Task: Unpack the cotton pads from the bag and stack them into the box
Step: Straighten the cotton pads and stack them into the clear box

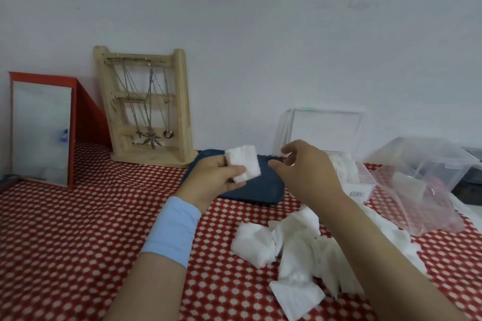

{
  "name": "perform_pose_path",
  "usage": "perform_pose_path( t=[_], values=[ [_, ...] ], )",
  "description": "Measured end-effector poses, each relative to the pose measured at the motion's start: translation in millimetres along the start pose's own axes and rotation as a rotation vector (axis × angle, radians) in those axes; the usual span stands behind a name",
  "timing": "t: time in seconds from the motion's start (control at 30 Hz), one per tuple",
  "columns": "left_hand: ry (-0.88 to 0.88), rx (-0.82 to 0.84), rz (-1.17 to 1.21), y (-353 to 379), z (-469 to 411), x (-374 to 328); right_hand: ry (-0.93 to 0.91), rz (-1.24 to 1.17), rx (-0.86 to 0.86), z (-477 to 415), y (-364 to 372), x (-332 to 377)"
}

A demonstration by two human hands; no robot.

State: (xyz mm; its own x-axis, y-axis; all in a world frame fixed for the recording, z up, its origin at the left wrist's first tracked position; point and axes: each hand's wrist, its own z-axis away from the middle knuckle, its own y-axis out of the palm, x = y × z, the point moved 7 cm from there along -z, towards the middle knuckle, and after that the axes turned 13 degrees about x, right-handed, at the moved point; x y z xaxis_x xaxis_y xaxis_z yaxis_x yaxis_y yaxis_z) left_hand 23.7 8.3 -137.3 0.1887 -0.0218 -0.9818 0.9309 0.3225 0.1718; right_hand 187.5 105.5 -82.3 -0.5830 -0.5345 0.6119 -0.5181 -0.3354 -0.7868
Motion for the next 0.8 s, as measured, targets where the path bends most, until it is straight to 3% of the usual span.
perform_pose_path(
  t=[0.07, 0.17, 0.23, 0.37, 0.53, 0.63, 0.8],
  values=[
    [0.030, -0.086, 0.065, -18, 0, 1, -0.062, 0.122, 0.188, 6, 16, 16],
    [0.046, -0.133, 0.160, -27, 1, 3, -0.067, 0.441, 0.694, 28, 69, 24],
    [0.043, -0.127, 0.190, -23, 2, 1, -0.102, 0.453, 0.792, 36, 82, 25],
    [0.059, -0.157, 0.101, -21, 1, -1, -0.229, 0.137, 0.696, 31, 62, 36],
    [0.033, -0.152, -0.096, -18, -1, -1, -0.147, -0.440, 0.514, 16, 29, 21],
    [0.002, -0.069, -0.063, -4, -4, 5, -0.068, -0.614, 0.388, 7, 19, 7],
    [-0.032, 0.061, -0.096, 19, -4, 7, -0.017, -0.726, 0.364, 3, 10, -7]
  ],
)
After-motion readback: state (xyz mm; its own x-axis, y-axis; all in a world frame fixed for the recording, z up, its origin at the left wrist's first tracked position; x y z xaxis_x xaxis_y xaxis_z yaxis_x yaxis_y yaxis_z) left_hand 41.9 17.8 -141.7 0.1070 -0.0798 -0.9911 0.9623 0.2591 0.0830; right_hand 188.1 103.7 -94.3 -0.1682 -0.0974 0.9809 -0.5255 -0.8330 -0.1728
